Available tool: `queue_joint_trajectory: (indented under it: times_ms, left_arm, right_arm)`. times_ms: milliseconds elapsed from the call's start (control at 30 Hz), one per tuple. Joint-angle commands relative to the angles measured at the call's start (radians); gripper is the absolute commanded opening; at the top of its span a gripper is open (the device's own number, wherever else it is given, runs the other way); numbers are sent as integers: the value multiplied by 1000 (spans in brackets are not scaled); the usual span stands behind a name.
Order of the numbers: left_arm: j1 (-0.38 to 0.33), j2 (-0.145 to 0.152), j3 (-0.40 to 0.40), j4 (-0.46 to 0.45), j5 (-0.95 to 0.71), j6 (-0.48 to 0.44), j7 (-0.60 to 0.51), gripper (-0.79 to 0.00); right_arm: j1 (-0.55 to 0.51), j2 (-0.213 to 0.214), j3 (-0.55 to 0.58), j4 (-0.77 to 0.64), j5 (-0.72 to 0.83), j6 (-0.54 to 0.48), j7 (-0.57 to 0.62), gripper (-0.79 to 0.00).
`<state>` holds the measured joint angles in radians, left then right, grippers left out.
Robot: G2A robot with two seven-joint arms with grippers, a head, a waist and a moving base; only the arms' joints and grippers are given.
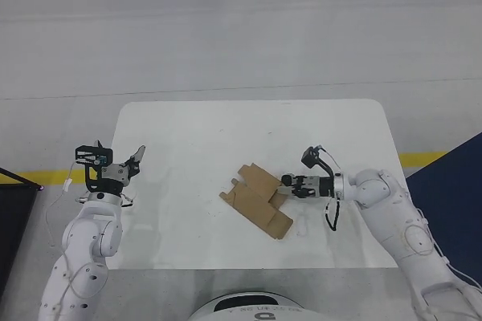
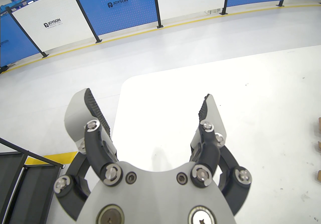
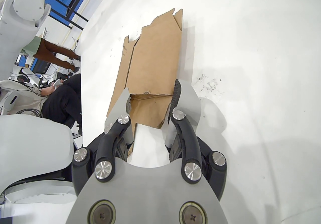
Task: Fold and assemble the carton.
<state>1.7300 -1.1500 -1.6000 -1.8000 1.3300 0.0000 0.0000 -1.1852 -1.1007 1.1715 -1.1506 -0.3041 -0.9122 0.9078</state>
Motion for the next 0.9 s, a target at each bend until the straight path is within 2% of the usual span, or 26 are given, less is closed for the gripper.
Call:
queue_joint_trajectory:
  times_ms: [0,100,167,567,700,867]
  left_arm:
    - [0,0,0,0,0,0,0,0]
    - [0,0,0,0,0,0,0,0]
    - [0,0,0,0,0,0,0,0]
    - [0,0,0,0,0,0,0,0]
    - [0,0,0,0,0,0,0,0]
    - [0,0,0,0,0,0,0,0]
  right_arm:
    - [15,-1,-18,19,19,7,7,-514]
    - [33,-1,-45,40,46,16,16,-628]
    - [45,0,-60,54,60,20,20,-785]
    - [66,27,-86,71,236,-37,-37,-785]
    - [52,47,-46,53,270,-99,-99,-785]
    - [11,68,14,-28,263,-100,-142,-785]
